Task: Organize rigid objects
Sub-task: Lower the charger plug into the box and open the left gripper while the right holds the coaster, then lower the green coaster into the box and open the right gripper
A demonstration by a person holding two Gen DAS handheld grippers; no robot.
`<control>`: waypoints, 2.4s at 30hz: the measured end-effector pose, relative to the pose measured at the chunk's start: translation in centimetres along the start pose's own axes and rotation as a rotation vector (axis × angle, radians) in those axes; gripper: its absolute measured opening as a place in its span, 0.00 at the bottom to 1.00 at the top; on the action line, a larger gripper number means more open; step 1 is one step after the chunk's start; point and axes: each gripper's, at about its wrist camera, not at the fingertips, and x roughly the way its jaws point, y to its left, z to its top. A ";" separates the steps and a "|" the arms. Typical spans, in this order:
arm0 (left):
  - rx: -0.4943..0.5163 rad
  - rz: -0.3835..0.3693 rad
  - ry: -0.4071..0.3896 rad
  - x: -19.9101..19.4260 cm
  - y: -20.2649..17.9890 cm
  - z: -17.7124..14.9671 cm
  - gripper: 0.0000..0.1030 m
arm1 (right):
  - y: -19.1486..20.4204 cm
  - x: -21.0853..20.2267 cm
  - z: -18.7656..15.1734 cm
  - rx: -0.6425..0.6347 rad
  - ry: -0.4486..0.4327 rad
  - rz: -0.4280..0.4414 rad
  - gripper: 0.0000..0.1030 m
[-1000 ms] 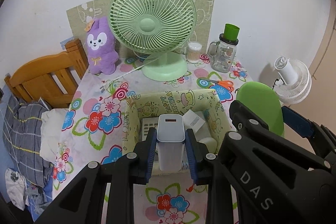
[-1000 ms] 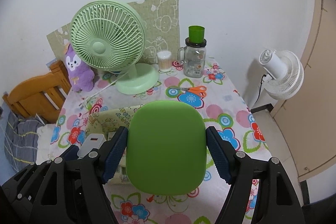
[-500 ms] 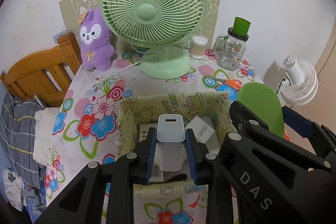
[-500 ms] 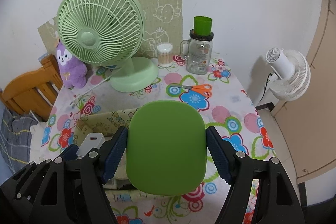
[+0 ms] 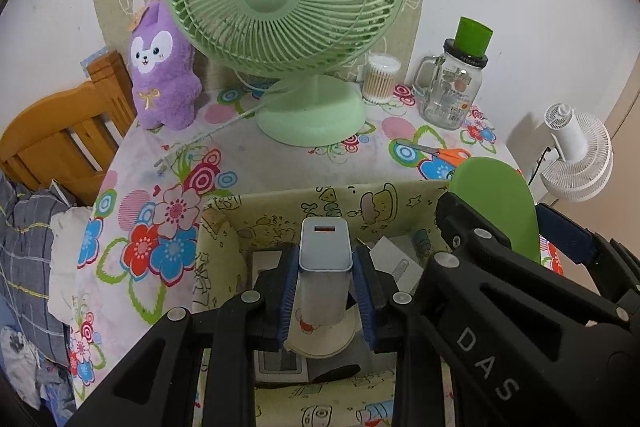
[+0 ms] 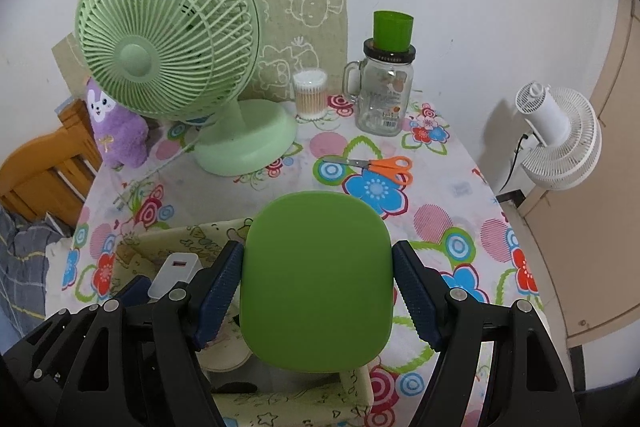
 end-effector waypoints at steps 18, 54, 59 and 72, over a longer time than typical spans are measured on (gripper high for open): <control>0.038 0.041 0.036 -0.7 1.9 -0.7 0.73 | 2.5 0.0 -0.6 -0.108 0.037 0.104 0.75; 0.045 0.047 0.137 1.8 3.0 -2.3 0.87 | 4.5 3.7 -2.4 -0.170 0.141 0.142 0.90; 0.054 0.060 0.117 0.9 2.5 -2.4 0.90 | 3.6 2.6 -2.5 -0.149 0.129 0.135 0.92; 0.063 0.059 0.097 -1.6 0.8 -3.9 0.91 | 0.9 -0.3 -3.9 -0.102 0.118 0.129 0.93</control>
